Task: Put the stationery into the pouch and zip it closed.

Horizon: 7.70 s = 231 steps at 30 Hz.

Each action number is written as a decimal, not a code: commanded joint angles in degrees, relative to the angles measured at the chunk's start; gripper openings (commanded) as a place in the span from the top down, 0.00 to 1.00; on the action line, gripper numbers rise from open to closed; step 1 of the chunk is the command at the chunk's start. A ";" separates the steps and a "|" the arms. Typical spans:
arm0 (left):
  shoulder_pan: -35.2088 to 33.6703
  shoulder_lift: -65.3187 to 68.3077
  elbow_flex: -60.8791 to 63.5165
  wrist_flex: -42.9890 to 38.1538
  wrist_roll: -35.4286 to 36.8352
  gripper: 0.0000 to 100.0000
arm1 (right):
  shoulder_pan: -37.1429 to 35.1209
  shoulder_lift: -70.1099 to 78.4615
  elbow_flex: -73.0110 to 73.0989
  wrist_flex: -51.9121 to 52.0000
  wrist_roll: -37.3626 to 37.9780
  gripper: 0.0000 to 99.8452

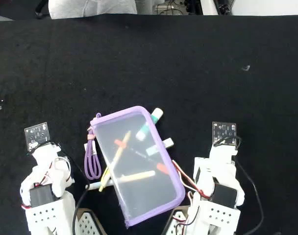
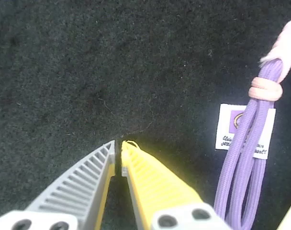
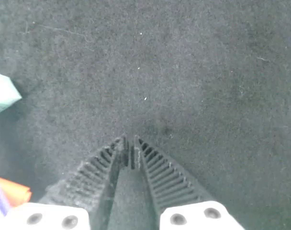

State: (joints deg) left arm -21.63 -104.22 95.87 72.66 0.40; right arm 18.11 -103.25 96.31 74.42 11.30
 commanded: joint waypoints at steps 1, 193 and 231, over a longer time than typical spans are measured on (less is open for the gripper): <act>0.31 -0.09 1.45 0.35 0.35 0.97 | 0.79 -5.32 0.04 0.26 0.26 0.98; 0.31 -0.09 1.45 0.35 0.35 0.97 | -55.47 91.65 -63.43 -29.27 20.22 0.86; 0.31 -0.09 1.45 0.35 0.35 0.97 | -48.18 128.31 -96.22 -10.64 49.32 0.86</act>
State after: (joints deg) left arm -21.63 -104.22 95.87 72.66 0.40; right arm -32.53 24.92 3.74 57.71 58.68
